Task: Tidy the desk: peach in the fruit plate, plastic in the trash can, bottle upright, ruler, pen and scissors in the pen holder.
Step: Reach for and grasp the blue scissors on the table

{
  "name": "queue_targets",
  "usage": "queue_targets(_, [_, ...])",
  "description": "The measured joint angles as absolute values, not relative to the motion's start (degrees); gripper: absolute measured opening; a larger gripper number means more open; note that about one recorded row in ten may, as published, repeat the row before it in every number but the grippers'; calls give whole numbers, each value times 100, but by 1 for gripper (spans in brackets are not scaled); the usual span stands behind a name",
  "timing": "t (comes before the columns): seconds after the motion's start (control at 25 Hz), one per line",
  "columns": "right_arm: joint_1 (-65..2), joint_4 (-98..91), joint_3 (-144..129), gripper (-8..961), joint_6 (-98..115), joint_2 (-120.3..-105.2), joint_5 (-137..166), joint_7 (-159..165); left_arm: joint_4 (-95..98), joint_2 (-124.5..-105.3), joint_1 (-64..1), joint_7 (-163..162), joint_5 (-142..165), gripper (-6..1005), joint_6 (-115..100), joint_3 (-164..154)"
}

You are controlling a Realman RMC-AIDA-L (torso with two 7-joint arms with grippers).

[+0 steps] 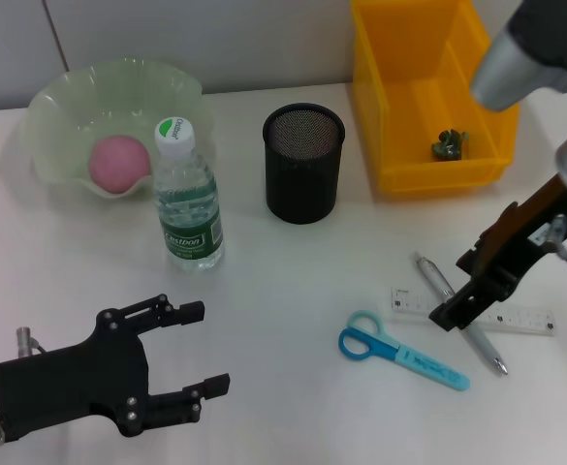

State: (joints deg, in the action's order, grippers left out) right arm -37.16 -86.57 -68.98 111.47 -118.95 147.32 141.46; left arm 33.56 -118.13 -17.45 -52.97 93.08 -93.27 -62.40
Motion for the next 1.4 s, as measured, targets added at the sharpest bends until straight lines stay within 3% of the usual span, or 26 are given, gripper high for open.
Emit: queue_targets(1.4, [-3700, -7932, -8986, 841, 9949, -11938, 14931, 15413, 3120, -11822, -1795, -5099, 9307, 798, -9194, -6239])
